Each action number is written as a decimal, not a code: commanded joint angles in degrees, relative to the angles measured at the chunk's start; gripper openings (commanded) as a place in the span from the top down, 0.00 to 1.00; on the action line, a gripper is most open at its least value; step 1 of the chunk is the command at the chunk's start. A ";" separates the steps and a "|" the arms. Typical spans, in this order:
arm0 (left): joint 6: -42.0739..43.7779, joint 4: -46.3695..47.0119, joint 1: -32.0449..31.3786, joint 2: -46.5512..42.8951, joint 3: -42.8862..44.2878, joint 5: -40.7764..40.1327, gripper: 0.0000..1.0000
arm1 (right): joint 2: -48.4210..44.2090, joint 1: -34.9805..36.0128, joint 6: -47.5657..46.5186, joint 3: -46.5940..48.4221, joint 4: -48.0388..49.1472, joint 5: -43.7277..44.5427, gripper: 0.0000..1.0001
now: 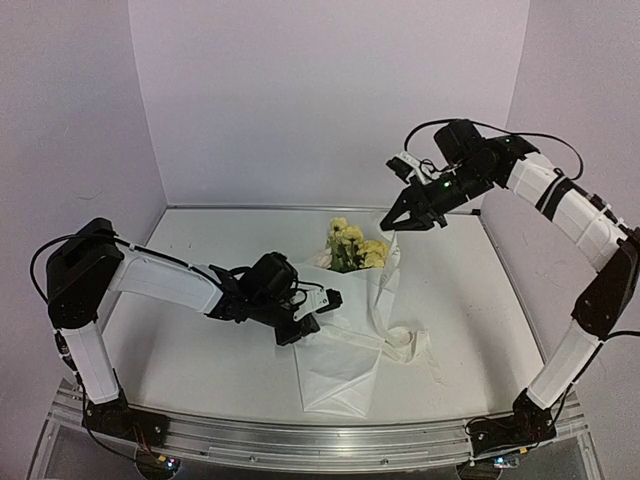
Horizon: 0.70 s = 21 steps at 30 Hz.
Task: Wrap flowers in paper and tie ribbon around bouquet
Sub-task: Cross the ribbon over the folded bouquet.
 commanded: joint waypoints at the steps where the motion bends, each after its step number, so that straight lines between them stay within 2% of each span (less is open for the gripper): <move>1: -5.47 5.41 0.76 -1.48 1.51 2.70 1.00 | 1.83 5.27 0.21 -5.29 2.63 -4.01 1.00; 3: -7.80 6.69 1.36 -1.90 0.83 4.27 1.00 | 1.51 7.15 2.66 -10.68 7.36 -4.50 1.00; 7: -11.54 9.74 2.83 -2.89 -0.74 6.29 1.00 | 0.95 10.56 10.33 -21.92 23.12 -5.35 1.00; 14: -16.64 11.88 5.50 -3.88 -1.34 9.01 1.00 | 5.15 15.93 14.70 -29.64 31.93 -3.31 1.00; 21: -17.94 12.46 6.38 -4.71 -1.25 10.11 1.00 | 11.49 17.40 17.20 -30.14 34.63 -1.00 1.00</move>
